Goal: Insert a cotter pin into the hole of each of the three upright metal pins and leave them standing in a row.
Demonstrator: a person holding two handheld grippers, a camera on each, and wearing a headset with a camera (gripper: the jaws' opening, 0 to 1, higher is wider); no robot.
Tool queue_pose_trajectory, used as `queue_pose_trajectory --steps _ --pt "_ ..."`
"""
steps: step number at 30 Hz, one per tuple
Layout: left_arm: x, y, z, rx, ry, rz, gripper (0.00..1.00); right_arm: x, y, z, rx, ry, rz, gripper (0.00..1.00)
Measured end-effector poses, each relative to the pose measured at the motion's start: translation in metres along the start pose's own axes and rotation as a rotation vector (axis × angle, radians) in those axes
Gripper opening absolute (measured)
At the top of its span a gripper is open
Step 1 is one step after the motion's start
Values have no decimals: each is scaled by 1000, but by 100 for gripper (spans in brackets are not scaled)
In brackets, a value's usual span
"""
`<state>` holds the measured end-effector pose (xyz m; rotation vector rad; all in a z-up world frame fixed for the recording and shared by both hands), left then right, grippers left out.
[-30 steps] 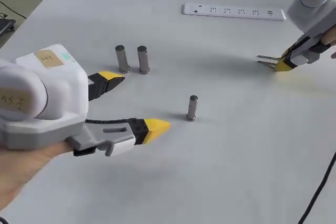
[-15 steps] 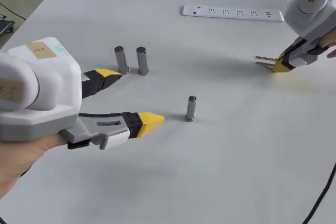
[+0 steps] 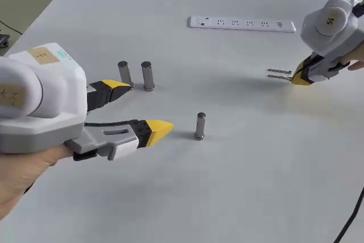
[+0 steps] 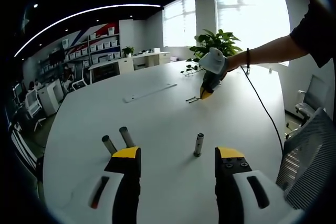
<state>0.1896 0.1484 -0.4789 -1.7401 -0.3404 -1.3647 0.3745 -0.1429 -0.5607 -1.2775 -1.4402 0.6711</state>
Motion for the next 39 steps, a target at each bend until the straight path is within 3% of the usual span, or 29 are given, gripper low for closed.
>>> queue_pose_trajectory --steps 5,11,14,20,25,33,39 --pt "7 4 -4 -28 -40 -16 52 13 -13 8 -49 -56 -59 0" --pt "17 10 -7 -49 -88 -43 45 43 -37 28 -98 -142 -135 0" --pt "22 13 -10 -66 -87 -52 44 54 -42 25 -143 -176 -182 0" --pt "29 21 -16 -104 -97 -54 41 86 -65 41 -183 -246 -278 0" --pt "32 28 -23 -127 -100 -43 38 105 -77 52 -214 -308 -299 0" --pt "40 31 -36 -163 -103 -53 34 132 -98 88 -246 -409 -365 0" --pt "45 30 -40 -193 -155 -70 30 148 -110 109 -254 -469 -409 0"
Point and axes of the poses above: the centre of the closed fingertips' face, and the gripper's own axes: y roughly forward along the fingers, z roughly to its left, x roughly out of its top, the point moved 4 cm from there along -y, roughly backward along the fingers, and after that the axes turned 2 degrees about -x, right-handed, at the moved point
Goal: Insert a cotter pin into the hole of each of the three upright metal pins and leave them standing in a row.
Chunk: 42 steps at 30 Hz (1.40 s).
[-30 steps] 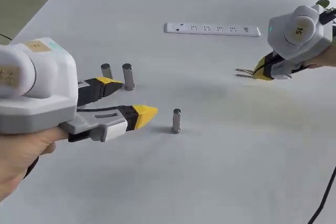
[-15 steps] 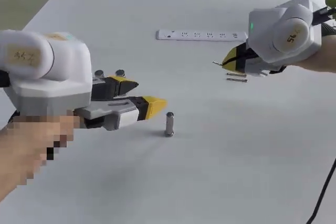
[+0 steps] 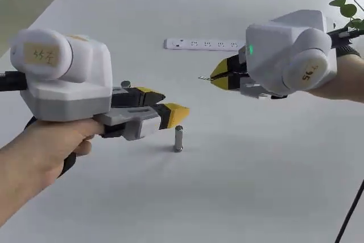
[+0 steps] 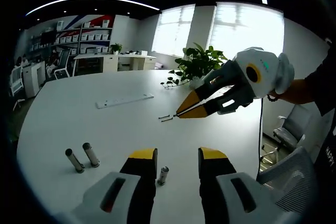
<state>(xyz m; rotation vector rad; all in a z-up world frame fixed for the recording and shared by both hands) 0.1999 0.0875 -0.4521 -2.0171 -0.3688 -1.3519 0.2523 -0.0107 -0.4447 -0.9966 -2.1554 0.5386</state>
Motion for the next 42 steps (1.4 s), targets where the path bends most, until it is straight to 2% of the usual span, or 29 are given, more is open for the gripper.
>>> queue_pose_trajectory --steps 5,10,17,21,28,35,39,42 --pt "4 1 -2 -18 -41 -20 27 21 -6 6 0 -59 -38 0" --pt "7 4 -4 -35 -76 -36 22 32 -9 11 14 -100 -58 0" --pt "12 6 -5 -58 -151 -66 17 38 -9 14 21 -113 -74 0" --pt "13 6 -4 -65 -171 -73 14 39 -8 16 16 -131 -77 0" --pt "13 8 -3 -81 -210 -74 1 41 -6 19 31 -113 -77 0" --pt "11 9 -2 -80 -246 -74 0 41 -6 20 31 -124 -69 0" --pt "10 9 -1 -76 -297 -79 0 41 -6 20 27 -131 -64 0" --pt "11 10 -1 -77 -369 -94 1 42 -6 19 22 -131 -64 0"
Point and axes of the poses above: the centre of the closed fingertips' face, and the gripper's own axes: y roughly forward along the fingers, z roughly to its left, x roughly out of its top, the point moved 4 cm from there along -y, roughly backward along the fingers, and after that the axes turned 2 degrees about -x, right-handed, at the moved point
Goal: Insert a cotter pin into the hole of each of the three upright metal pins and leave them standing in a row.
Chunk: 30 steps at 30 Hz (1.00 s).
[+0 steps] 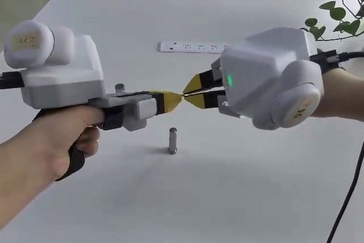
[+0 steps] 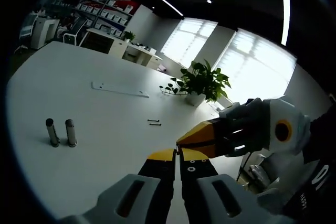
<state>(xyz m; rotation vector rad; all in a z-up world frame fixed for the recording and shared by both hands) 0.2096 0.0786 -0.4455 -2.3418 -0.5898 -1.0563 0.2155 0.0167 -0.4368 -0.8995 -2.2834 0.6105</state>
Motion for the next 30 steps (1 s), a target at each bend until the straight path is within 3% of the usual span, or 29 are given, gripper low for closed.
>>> queue_pose_trajectory --steps 3,11,13,15,24,30 --pt "2 1 1 -14 -54 -15 1 1 0 0 -4 -9 0 0" --pt "-1 1 0 -10 -46 0 0 0 0 3 9 14 1 0" --pt "-2 0 -1 -3 -24 8 0 0 1 6 39 96 -10 0" --pt "-2 0 -2 -7 -23 8 0 0 0 4 34 123 -23 0" --pt "-10 -4 -5 -10 120 67 0 -1 2 9 105 281 -69 0" --pt "-12 -9 -1 -6 198 95 0 -6 2 12 153 441 -109 3"
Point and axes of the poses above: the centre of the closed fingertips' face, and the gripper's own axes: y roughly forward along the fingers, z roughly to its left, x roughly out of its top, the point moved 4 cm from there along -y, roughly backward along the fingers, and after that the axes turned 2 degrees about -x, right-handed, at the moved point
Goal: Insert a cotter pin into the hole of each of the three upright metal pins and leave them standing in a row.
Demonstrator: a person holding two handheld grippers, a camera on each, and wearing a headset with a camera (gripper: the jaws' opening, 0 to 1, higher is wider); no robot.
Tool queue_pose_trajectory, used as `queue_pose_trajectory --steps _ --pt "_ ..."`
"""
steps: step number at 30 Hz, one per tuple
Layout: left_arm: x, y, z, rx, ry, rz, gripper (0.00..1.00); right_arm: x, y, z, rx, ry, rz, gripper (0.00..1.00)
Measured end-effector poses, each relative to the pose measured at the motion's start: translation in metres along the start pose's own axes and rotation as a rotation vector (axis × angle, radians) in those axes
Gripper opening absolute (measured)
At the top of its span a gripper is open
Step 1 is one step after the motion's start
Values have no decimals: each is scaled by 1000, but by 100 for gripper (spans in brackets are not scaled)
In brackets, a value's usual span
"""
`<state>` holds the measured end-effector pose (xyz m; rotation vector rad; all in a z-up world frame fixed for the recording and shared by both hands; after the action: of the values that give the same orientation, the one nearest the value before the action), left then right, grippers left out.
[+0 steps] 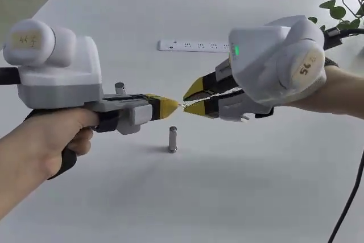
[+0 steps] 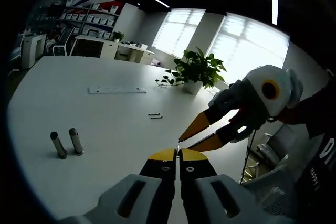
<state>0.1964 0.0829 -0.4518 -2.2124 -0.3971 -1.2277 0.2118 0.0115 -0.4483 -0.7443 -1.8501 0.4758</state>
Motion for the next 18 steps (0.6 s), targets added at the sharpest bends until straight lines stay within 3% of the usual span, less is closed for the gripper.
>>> queue_pose_trajectory --steps 3,8,11,13,18 --pt "-1 -3 1 -1 91 17 0 -7 1 2 70 154 -19 7" --pt "-7 -4 -5 -26 206 62 0 -10 0 8 145 324 -61 9" --pt "-9 -5 -9 -55 213 60 0 -12 -2 9 170 372 -85 9" --pt "-11 -5 -11 -69 269 86 0 -11 -4 12 211 427 -106 9" --pt "-15 -5 -13 -100 309 115 0 -11 -7 19 266 453 -113 10"
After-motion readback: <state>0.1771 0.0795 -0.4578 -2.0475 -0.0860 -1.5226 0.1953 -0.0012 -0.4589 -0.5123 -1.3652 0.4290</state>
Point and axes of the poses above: the centre of the closed fingertips' face, and the gripper's own axes: y roughly forward along the fingers, z roughly to its left, x roughly out of its top, the point moved 4 cm from there along -y, roughly backward along the fingers, and after that the axes turned 2 degrees about -x, right-handed, at the moved point
